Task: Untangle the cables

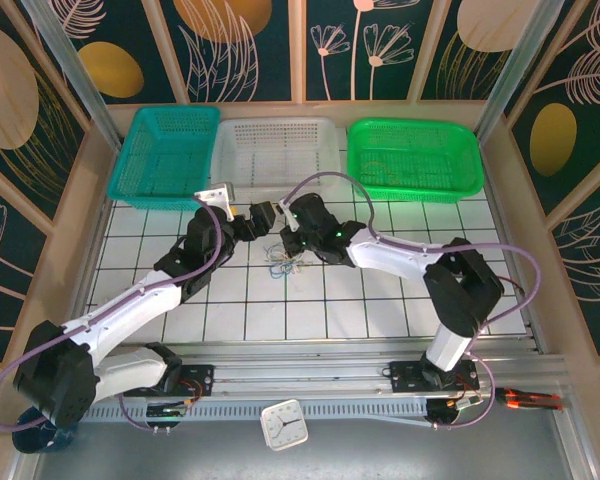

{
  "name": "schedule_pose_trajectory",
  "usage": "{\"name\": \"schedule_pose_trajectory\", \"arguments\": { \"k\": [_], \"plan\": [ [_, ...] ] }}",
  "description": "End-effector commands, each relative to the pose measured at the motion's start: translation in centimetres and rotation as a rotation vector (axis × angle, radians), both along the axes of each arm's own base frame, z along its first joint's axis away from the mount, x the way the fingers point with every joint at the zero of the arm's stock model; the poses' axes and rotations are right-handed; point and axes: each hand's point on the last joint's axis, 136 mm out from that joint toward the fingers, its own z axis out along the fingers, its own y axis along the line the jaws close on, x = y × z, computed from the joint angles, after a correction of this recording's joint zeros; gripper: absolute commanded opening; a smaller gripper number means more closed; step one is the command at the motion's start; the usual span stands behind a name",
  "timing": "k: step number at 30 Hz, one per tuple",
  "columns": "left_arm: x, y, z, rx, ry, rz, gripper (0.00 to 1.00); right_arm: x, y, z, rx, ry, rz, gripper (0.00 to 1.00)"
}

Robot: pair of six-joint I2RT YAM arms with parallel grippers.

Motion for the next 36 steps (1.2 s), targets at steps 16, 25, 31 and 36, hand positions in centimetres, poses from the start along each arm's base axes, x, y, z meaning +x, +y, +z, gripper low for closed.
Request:
{"name": "schedule_pose_trajectory", "arguments": {
  "k": [16, 25, 31, 36],
  "plan": [
    [-1.6, -4.4, -5.1, 0.033, 0.041, -0.288, 0.99, 1.6, -8.2, 3.6, 0.227, 0.027, -0.219, 0.00],
    [-3.3, -8.1, -8.7, 0.181, 0.025, -0.401, 0.99, 1.5, -8.3, 3.3, 0.253, 0.070, -0.229, 0.00],
    [-3.9, -9.4, -9.8, 0.225, 0.006, -0.465, 0.99, 1.4, -8.1, 3.5, 0.274, 0.087, -0.233, 0.00],
    [-3.9, -10.5, -10.5, 0.256, -0.004, -0.507, 0.99, 1.4, -7.6, 3.9, 0.304, 0.111, -0.234, 0.00]
  ]
}}
